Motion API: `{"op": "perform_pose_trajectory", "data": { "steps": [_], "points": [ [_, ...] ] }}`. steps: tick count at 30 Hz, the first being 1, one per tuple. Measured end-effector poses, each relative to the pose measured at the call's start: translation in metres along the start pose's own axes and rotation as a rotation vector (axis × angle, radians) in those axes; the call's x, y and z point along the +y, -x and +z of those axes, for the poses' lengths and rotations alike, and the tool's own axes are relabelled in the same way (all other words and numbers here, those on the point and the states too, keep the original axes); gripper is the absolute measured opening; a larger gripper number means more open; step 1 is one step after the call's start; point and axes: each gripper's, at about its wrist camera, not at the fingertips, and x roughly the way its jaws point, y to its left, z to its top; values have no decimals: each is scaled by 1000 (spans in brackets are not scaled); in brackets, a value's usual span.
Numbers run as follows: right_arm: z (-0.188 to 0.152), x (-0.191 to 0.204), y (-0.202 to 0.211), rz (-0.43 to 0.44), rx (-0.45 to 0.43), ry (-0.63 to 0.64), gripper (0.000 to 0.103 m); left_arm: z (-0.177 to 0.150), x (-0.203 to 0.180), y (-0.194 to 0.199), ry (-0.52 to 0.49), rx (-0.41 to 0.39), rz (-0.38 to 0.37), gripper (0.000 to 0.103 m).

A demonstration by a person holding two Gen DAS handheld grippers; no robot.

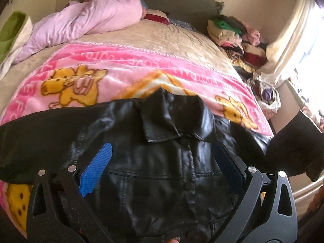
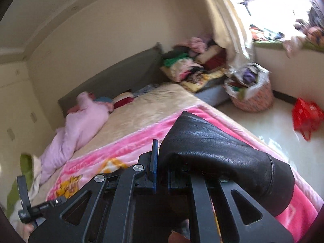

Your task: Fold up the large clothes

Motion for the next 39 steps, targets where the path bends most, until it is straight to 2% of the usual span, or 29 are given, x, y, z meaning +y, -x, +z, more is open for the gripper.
{"op": "perform_pose_trajectory", "data": {
  "steps": [6, 9, 13, 16, 19, 20, 21, 22, 23, 24, 26, 28, 29, 30, 32, 34, 35, 37, 39],
  "points": [
    [-21, 85, -20, 101, 45, 161, 6, 10, 39, 21, 72, -22, -8, 94],
    [-46, 126, -30, 160, 87, 250, 6, 11, 61, 28, 119, -28, -15, 94],
    [-93, 169, -45, 223, 181, 337, 6, 11, 83, 32, 167, -21, -27, 94],
    [-137, 195, -63, 224, 289, 385, 7, 9, 94, 32, 184, -8, -29, 94],
    [-175, 199, -82, 207, 403, 366, 9, 6, 96, 32, 169, 8, -29, 94],
    [-186, 197, -87, 199, 443, 342, 15, 5, 96, 32, 160, 12, -21, 94],
    [-196, 191, -90, 191, 490, 299, 29, 4, 95, 32, 148, 18, -22, 94],
    [-203, 186, -88, 191, 515, 259, 39, 3, 95, 32, 138, 24, -27, 94],
    [-206, 180, -86, 188, 533, 216, 59, 2, 94, 32, 131, 29, -29, 94],
    [-208, 173, -82, 194, 546, 165, 67, 1, 95, 33, 123, 30, -26, 94],
    [-206, 158, -73, 182, 551, 91, 70, 0, 98, 35, 116, 24, -11, 94],
    [-196, 134, -68, 128, 526, -17, 79, 0, 105, 36, 147, 21, -12, 94],
    [-191, 123, -69, 132, 515, -81, 80, -1, 108, 35, 164, 23, -23, 94],
    [-186, 109, -72, 99, 498, -155, 80, -1, 112, 34, 183, 27, -38, 94],
    [-180, 97, -80, 42, 478, -202, 79, 1, 116, 32, 210, 34, -58, 94],
    [-174, 94, -89, 27, 454, -238, 52, 1, 118, 31, 205, 35, -58, 94],
    [-171, 99, -93, 47, 450, -240, 37, 1, 118, 31, 201, 36, -56, 94],
    [-159, 120, -90, 112, 414, -203, 26, 2, 122, 32, 206, 39, -51, 94],
    [-148, 152, -80, 170, 356, -111, 23, 3, 130, 34, 229, 35, -53, 94]
  ]
}}
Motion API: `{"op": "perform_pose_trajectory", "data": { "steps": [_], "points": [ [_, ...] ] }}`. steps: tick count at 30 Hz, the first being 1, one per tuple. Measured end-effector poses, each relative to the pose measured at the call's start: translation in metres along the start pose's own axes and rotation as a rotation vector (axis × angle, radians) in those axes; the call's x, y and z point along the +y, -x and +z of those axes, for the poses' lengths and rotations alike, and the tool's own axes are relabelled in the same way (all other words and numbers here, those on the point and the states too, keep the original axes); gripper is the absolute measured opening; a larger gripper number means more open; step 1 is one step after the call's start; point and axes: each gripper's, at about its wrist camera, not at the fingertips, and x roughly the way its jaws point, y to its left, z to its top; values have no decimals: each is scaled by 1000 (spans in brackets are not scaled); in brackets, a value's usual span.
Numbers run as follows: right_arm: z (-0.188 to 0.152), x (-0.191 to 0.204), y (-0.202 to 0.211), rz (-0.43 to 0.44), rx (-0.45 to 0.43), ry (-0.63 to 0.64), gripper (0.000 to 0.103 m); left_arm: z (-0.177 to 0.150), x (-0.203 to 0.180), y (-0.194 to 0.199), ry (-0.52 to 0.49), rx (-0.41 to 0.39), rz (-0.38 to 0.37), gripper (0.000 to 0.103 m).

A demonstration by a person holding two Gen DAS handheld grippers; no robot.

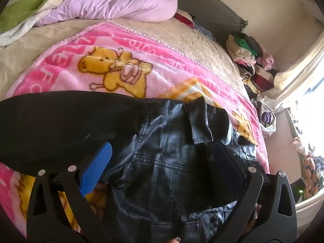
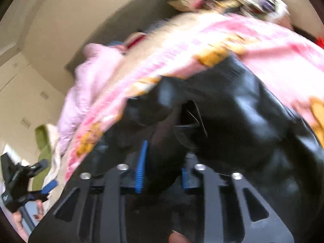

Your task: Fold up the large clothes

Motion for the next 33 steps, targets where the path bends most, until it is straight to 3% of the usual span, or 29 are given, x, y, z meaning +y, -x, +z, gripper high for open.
{"op": "perform_pose_trajectory", "data": {
  "steps": [5, 7, 9, 11, 13, 18, 25, 33],
  "points": [
    [3, 74, -4, 121, -18, 212, 26, 6, 19, 15, 57, -27, -36, 94],
    [-3, 101, -10, 161, 14, 280, 35, 9, 26, 24, 73, -51, -41, 94],
    [-11, 119, -15, 217, 50, 319, 55, 11, 35, 30, 96, -69, -46, 94],
    [-15, 128, -15, 247, 65, 339, 64, 12, 45, 33, 125, -77, -68, 94],
    [-17, 130, -12, 271, 70, 344, 67, 13, 54, 29, 158, -67, -126, 94],
    [-9, 104, 0, 224, 62, 336, 72, 7, 55, 12, 180, -26, -249, 94],
    [9, 32, 18, 74, 24, 268, 73, -27, 30, -34, 94, 108, -203, 94],
    [31, -36, 30, -44, 5, 156, 73, -52, 12, -73, 88, 193, -201, 65]
  ]
}}
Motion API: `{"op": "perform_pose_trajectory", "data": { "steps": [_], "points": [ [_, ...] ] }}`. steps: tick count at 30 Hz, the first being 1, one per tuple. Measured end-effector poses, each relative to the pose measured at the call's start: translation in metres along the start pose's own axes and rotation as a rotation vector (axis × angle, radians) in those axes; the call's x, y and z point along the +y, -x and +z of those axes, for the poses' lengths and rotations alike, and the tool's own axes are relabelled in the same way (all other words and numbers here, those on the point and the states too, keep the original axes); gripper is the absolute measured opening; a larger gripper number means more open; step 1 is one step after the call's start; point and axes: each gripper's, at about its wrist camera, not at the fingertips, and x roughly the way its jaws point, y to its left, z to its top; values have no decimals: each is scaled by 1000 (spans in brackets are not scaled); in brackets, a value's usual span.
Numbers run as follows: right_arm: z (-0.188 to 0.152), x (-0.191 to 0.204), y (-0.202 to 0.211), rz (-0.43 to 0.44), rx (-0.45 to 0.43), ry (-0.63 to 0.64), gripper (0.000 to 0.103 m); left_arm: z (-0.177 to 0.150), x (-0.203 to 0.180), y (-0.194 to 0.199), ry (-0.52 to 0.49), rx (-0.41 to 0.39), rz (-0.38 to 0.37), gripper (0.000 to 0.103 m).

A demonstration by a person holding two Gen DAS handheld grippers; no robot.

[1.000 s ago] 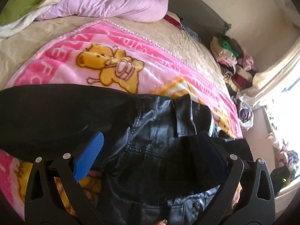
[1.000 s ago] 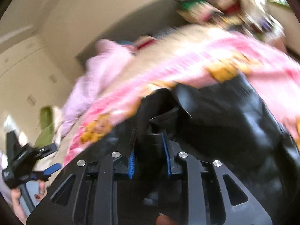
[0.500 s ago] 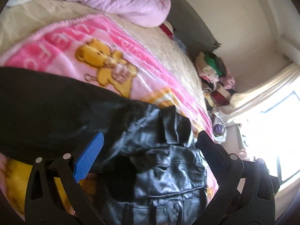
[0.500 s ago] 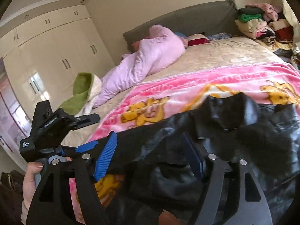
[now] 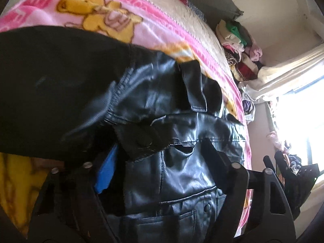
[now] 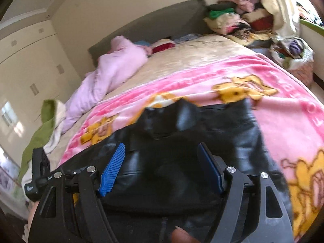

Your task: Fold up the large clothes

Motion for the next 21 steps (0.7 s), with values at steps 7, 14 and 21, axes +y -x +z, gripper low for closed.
{"op": "perform_pose_trajectory", "data": {
  "steps": [7, 14, 21],
  "points": [
    [9, -50, 0, -110, -5, -57, 73, 3, -7, -2, -19, -46, -28, 15],
    [27, -83, -3, -190, -40, -100, 73, 1, -78, 65, -236, -243, -117, 11],
    [36, -76, -31, -191, -17, -67, 72, 7, -95, 89, -349, -351, -54, 9]
  ]
}}
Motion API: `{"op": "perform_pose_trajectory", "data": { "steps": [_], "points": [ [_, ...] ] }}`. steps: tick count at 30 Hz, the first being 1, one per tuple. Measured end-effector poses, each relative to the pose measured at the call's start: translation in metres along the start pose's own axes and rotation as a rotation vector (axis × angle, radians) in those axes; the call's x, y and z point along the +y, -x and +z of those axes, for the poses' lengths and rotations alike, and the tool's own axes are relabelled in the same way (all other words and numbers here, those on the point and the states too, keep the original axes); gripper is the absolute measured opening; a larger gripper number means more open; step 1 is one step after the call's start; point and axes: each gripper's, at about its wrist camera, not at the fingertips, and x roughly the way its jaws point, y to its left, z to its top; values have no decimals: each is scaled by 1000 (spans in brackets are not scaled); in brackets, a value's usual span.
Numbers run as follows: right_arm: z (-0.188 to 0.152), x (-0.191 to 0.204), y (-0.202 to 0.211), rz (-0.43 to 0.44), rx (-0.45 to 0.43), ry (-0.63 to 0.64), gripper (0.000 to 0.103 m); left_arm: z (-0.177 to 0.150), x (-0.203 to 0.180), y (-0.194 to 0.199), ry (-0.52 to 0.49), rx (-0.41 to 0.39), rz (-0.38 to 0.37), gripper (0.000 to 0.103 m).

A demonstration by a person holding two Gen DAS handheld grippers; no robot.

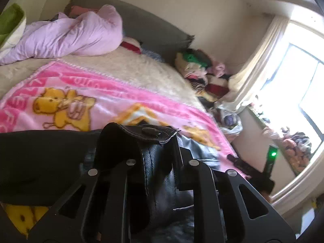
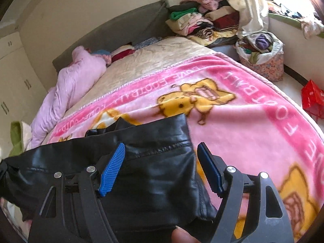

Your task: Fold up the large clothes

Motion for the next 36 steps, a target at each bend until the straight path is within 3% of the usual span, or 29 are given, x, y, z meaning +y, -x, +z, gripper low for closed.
{"op": "perform_pose_trajectory", "data": {
  "steps": [9, 14, 18, 22, 26, 27, 31, 36],
  "points": [
    [-15, 30, -34, 31, 79, 106, 72, -29, 49, -49, 91, 159, 93, 8],
    [-30, 18, -59, -106, 157, 163, 71, -40, 55, -57, 85, 196, 127, 8],
    [-43, -7, -83, -175, 202, 180, 71, -54, 60, -76, 98, 268, 118, 8],
    [-41, -13, -78, -149, 192, 159, 71, -72, 61, -97, 55, 337, 222, 11],
    [-42, -1, -55, -75, 170, 169, 72, -73, 70, -94, 121, 334, 201, 13],
    [-43, 2, -48, -45, 164, 166, 72, -71, 69, -92, 116, 330, 206, 16],
    [-49, 24, -23, 62, 150, 185, 72, -63, 51, -73, 42, 293, 296, 59],
    [-59, 45, -17, 129, 187, 221, 73, -51, 32, -42, -37, 197, 375, 82]
  ]
}}
